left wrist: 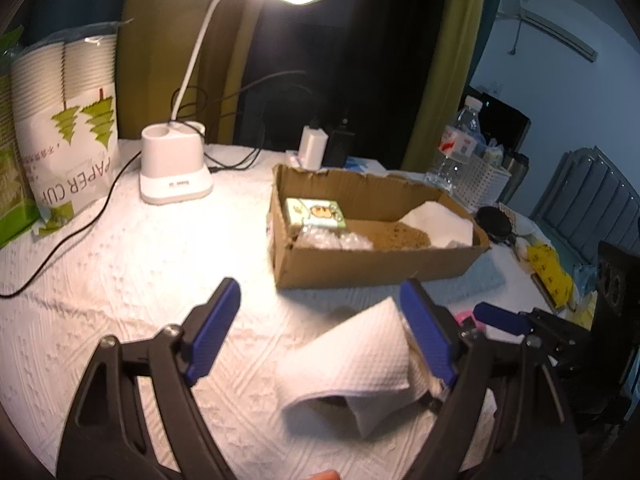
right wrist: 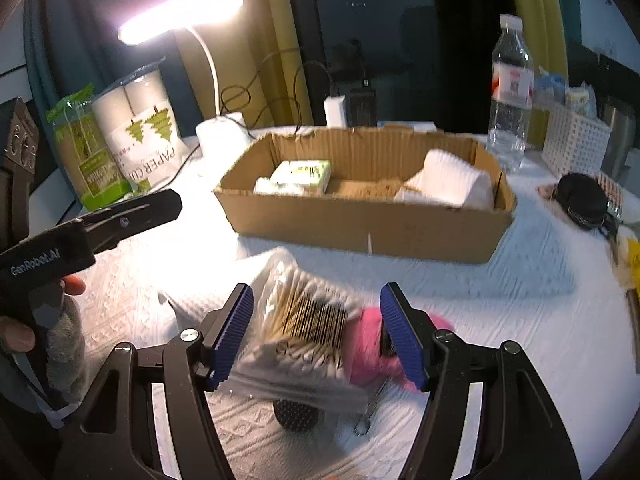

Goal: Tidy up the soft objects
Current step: 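Grasp the cotton-swab bag with the right gripper while the left moves toward the pink plush, then grasp the pink plush with the left gripper while the right holds the swab bag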

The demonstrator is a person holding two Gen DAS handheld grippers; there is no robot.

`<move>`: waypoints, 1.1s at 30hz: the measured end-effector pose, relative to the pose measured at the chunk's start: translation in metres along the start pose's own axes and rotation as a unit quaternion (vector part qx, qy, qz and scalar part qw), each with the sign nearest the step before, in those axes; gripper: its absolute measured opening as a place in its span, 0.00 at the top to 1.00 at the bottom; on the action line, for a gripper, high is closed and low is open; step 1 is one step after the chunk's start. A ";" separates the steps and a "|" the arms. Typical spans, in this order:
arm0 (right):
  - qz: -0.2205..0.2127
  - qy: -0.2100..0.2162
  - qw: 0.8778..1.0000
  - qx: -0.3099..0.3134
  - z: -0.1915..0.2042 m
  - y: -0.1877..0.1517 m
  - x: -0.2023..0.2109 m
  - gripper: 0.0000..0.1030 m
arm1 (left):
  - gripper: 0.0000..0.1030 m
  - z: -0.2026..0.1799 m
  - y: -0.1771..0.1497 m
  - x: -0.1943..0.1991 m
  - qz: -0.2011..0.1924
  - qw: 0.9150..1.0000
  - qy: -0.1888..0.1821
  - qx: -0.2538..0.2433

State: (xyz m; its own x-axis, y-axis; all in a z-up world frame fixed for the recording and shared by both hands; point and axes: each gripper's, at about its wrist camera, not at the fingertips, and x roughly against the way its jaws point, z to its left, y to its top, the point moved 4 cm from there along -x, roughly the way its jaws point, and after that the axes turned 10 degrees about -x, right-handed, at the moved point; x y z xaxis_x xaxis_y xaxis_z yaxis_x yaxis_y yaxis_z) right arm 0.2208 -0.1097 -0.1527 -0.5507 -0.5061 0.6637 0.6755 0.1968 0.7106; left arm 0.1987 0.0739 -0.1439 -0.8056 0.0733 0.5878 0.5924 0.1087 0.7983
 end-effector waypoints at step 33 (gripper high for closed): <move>-0.009 0.023 1.000 0.005 -0.019 -0.010 0.025 0.56 | 0.19 -0.043 -0.006 -0.009 0.020 0.999 -0.007 -0.040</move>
State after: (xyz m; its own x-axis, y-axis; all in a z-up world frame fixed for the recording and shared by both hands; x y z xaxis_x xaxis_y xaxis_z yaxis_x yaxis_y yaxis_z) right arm 0.2092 -0.1399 -0.1479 -0.5394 -0.5477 0.6396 0.6605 0.1960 0.7248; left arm 0.2027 0.0295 -0.1488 -0.7806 0.0904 0.6185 0.6227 0.0263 0.7820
